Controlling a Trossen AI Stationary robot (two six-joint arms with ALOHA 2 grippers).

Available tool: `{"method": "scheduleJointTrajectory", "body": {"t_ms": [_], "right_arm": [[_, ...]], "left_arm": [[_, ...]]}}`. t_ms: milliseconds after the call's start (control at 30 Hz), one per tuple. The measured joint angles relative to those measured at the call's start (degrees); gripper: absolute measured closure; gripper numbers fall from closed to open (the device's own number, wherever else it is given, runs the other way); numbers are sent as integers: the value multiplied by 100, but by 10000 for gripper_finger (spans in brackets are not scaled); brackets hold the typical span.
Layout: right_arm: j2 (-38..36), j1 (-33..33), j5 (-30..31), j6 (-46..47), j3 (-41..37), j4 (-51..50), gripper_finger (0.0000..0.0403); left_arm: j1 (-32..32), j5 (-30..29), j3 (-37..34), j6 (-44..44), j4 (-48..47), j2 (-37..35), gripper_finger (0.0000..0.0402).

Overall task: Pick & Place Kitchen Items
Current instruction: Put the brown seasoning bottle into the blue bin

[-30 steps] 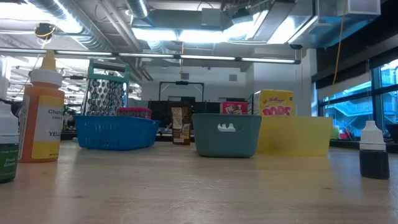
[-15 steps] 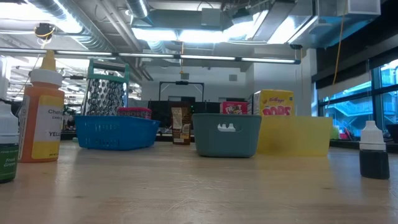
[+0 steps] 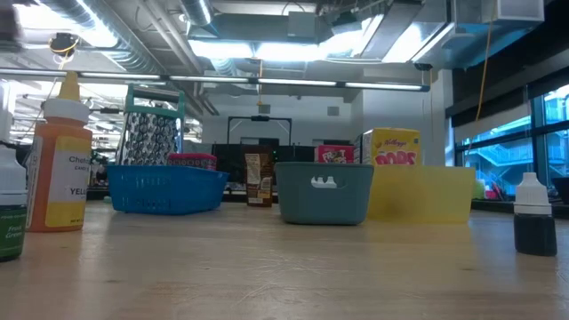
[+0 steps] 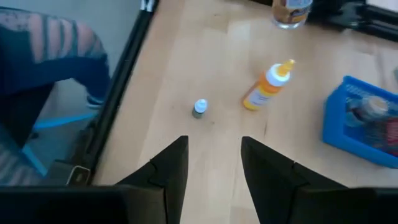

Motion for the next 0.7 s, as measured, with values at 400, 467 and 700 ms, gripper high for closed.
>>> {"method": "scheduleJointTrajectory", "body": {"t_ms": [400,467,700], "right_arm": [[0,471,836,587,0,32,251],[0,496,838,746,0,52,251],[0,562,841,1334,0,117,251]], "left_arm": [[1302,-514,5,1947,1,-731,220],[1601,-575,7,2236,-7,-897,220],[2893,-378,9,3198,-1,-1233,221]]}}
